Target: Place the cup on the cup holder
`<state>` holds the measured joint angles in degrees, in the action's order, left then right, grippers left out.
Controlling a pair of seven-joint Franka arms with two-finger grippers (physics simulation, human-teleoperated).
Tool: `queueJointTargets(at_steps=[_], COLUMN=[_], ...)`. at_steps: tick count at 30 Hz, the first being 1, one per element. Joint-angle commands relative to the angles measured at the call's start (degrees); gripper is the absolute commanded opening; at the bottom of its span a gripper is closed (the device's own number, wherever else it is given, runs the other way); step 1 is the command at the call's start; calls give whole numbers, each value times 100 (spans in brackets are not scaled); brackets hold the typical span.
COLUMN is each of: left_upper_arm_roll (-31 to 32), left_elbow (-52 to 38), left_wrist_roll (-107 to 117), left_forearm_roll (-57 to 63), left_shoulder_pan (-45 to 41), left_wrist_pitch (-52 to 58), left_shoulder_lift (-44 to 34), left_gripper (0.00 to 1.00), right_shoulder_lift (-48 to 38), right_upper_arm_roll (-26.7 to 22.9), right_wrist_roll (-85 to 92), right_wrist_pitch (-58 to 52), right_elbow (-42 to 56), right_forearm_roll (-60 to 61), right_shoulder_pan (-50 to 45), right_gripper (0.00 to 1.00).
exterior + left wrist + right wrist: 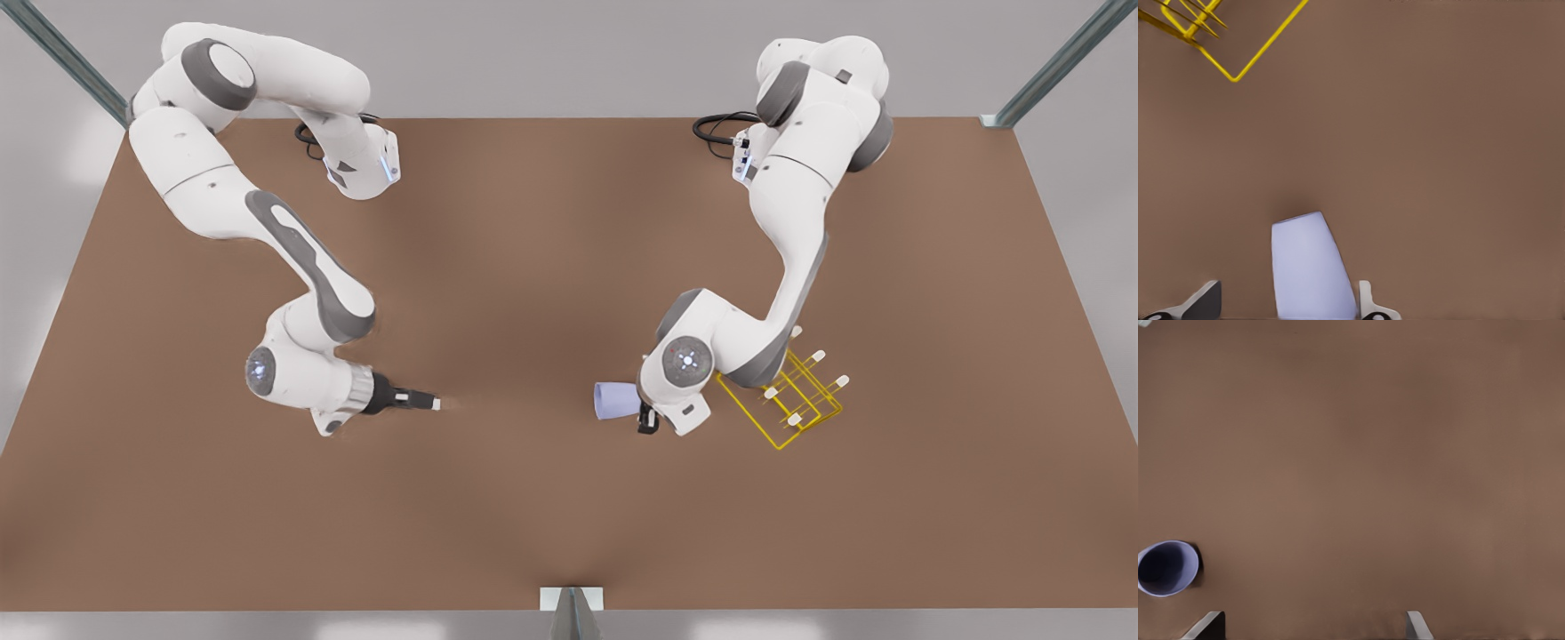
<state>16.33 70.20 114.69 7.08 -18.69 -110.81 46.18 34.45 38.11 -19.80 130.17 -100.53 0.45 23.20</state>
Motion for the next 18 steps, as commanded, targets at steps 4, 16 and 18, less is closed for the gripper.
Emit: queueJointTargets(at_steps=[4, 16, 18], left_upper_arm_roll=[2, 2, 11], left_elbow=[283, 626, 644], left_wrist_roll=[3709, 3648, 3648], left_forearm_roll=[391, 830, 892], left_shoulder_pan=[-170, -240, -240], left_wrist_pitch=[-274, -846, -881], left_shoulder_lift=[-4, 172, 172], left_gripper=[100, 100, 100], right_shoulder_lift=[-1942, -2901, -2822], right_upper_arm_roll=[-3020, -3503, -3512], right_wrist_roll=[2129, 2525, 2516], right_wrist_pitch=[-2918, -4975, -4932], right_elbow=[367, 1123, 1149], right_forearm_roll=[-800, -283, -239], right_shoulder_pan=[-1960, -2118, -2118], right_gripper=[100, 100, 100])
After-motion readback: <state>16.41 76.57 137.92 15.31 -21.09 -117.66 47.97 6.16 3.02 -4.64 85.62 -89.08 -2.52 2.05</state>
